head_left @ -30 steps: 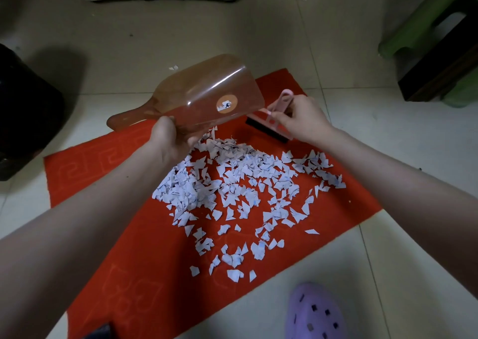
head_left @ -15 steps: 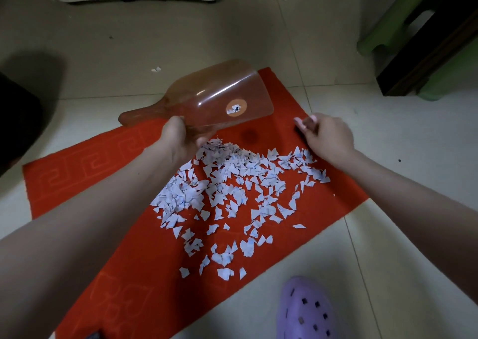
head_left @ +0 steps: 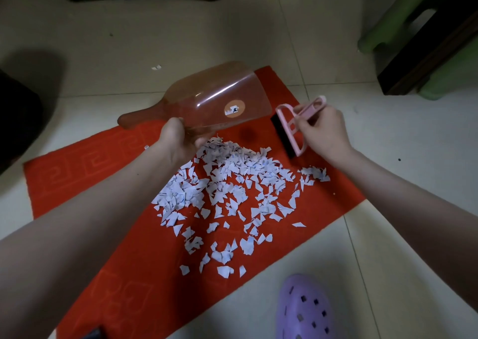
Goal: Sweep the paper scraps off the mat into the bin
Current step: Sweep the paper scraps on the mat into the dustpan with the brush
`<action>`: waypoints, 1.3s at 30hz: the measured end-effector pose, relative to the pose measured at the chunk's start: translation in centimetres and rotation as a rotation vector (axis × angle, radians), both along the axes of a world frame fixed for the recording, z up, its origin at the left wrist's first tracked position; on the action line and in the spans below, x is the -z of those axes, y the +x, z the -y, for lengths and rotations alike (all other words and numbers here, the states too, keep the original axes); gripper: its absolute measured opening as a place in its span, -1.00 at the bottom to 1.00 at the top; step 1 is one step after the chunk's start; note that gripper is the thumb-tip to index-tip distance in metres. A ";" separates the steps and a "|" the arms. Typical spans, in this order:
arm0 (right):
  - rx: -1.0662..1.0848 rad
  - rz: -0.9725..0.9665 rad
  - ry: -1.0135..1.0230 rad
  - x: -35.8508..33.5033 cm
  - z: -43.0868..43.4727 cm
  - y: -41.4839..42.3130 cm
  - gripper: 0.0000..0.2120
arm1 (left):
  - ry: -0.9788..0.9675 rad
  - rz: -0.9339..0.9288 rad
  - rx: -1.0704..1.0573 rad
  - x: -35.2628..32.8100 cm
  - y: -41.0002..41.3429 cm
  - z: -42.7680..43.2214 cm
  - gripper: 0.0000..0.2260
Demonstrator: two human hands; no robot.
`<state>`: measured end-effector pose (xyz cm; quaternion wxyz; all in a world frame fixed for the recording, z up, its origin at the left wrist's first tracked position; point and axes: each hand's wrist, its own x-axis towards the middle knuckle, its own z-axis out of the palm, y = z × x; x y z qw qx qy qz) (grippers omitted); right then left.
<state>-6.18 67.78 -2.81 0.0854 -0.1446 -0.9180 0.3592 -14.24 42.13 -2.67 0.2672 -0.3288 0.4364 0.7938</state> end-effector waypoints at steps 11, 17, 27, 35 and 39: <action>-0.024 0.114 0.216 2.6 -0.4 0.1 -0.75 | 0.015 -0.011 -0.006 -0.4 -0.1 -0.3 -0.74; -0.151 0.138 0.216 2.8 3.4 -0.4 -0.75 | 0.024 -0.021 -0.056 -0.4 -0.9 1.1 -0.73; -0.085 -0.019 -0.025 1.3 3.3 -2.0 -0.79 | 0.024 -0.016 -0.095 -0.6 -1.3 2.8 -0.70; -0.285 0.171 0.173 2.7 6.1 -1.9 -0.77 | 0.003 -0.022 -0.102 -0.7 -1.6 3.9 -0.71; -0.233 0.017 -0.066 1.0 6.6 -2.2 -0.81 | -0.010 -0.017 -0.105 -0.7 -1.7 4.3 -0.71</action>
